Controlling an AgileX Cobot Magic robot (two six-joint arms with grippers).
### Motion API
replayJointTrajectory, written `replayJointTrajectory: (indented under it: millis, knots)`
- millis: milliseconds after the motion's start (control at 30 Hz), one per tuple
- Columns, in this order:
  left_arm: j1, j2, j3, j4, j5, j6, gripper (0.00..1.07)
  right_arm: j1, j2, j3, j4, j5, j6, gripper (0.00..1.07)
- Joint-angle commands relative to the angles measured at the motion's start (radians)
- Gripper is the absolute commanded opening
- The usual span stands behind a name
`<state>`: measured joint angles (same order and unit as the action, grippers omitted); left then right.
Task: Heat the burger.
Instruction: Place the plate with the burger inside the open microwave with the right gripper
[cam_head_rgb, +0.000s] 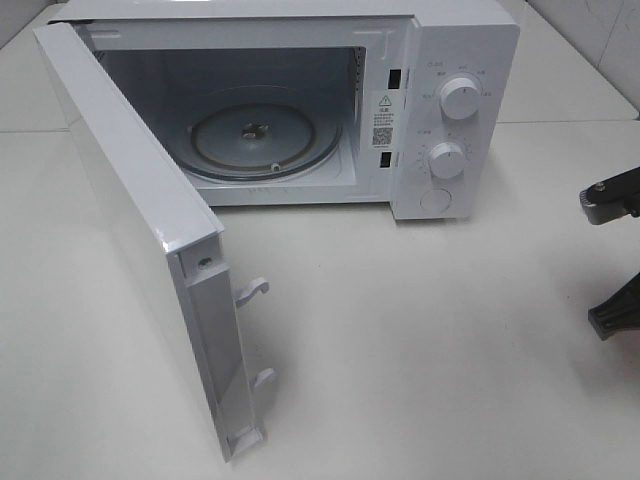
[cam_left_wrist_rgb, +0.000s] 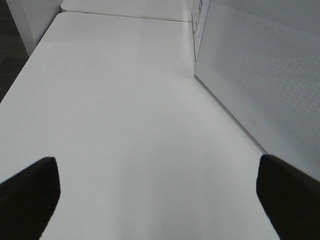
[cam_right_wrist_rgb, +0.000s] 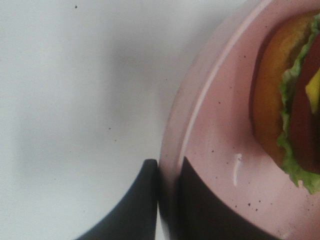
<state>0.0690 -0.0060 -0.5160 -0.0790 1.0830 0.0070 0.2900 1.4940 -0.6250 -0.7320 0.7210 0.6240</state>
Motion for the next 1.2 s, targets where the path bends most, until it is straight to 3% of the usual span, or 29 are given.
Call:
replayJointTrajectory:
  millis: [33,300,700,1200]
  knots:
    - [-0.002,-0.012,0.002,-0.005,-0.016,0.002,1.00,0.001,-0.028,0.000,-0.059,0.047,-0.007,0.00]
    - [-0.002,-0.012,0.002,-0.005,-0.016,0.002,1.00,0.049,-0.087,0.000,-0.064,0.083,-0.023,0.00]
    - [-0.002,-0.012,0.002,-0.005,-0.016,0.002,1.00,0.292,-0.109,0.000,-0.060,0.155,-0.029,0.00]
    - [-0.002,-0.012,0.002,-0.005,-0.016,0.002,1.00,0.500,-0.109,0.000,-0.061,0.197,-0.026,0.01]
